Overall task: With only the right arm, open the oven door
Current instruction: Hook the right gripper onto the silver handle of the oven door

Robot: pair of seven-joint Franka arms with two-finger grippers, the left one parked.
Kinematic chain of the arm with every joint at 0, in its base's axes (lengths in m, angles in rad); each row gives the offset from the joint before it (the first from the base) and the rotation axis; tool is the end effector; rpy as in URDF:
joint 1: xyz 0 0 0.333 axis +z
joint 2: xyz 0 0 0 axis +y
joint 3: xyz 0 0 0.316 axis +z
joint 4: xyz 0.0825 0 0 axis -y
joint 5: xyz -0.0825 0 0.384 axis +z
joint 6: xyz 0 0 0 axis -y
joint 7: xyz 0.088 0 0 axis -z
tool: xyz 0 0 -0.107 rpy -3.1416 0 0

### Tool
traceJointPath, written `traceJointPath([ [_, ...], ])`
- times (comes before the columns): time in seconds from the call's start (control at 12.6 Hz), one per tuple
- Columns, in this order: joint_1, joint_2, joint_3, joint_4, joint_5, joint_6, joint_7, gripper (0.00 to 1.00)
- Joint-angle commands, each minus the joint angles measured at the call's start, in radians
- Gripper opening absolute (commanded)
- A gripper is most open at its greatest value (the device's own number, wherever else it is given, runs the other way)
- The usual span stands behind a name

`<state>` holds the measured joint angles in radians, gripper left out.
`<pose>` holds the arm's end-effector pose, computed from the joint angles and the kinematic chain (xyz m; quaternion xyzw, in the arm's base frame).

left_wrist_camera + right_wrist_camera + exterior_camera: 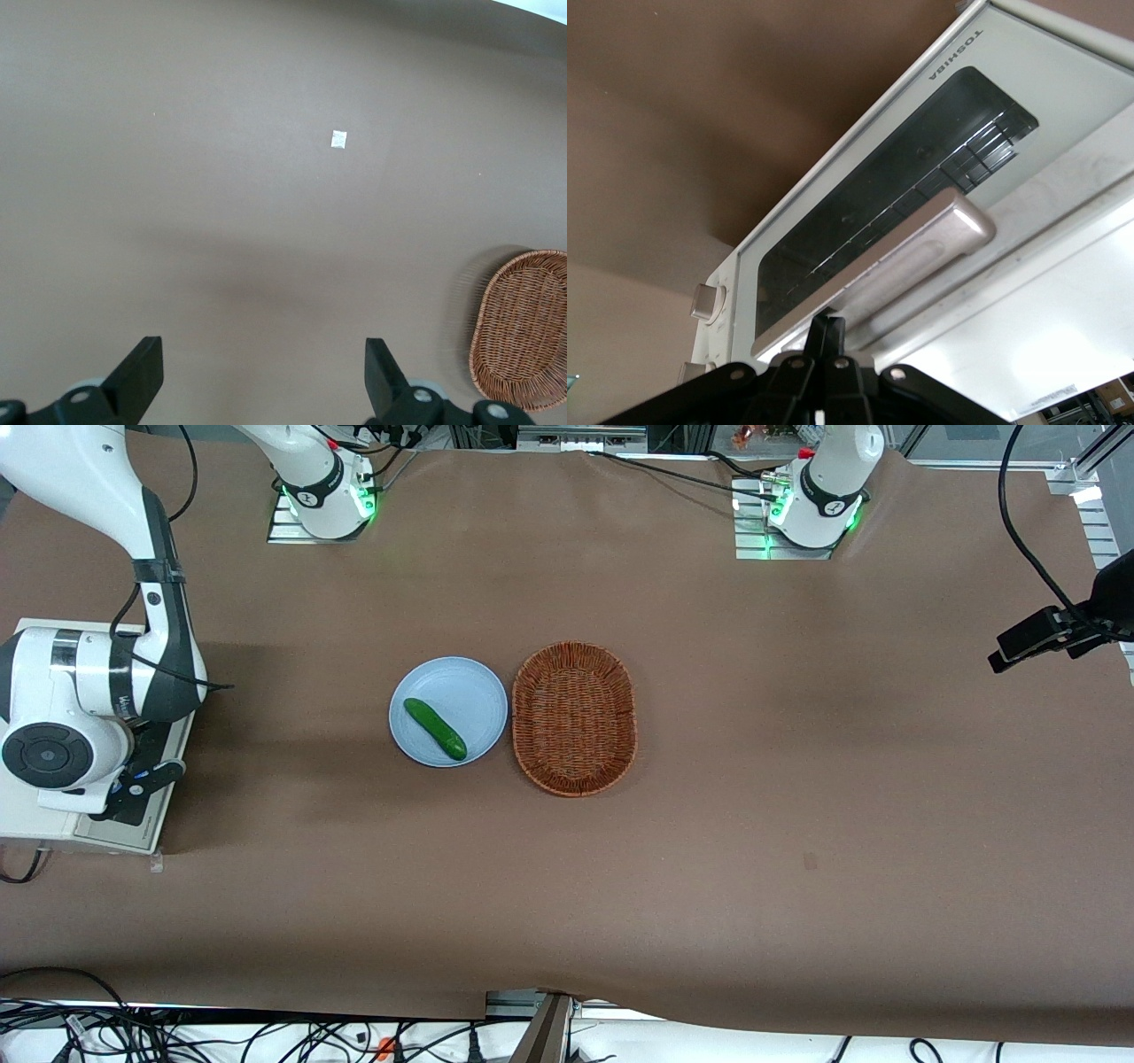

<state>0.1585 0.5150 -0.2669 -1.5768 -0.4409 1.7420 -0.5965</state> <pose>0.6472 -0.0869 0.3396 0.8988 0.3038 -0.2460 0.1985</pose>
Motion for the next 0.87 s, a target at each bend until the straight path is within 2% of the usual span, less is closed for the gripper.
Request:
traceJointPath([
  [0.0,-0.008,-0.032,-0.006,-0.048,-0.018,0.020,-0.020,0.00],
  [0.47,-0.007,-0.023,-0.005,-0.052,0.010,0.056,-0.002,0.00],
  [0.71,-0.001,-0.018,-0.005,-0.046,0.085,0.076,0.006,0.00],
  [0.79,0.001,-0.009,-0.003,-0.046,0.091,0.089,0.018,0.00],
])
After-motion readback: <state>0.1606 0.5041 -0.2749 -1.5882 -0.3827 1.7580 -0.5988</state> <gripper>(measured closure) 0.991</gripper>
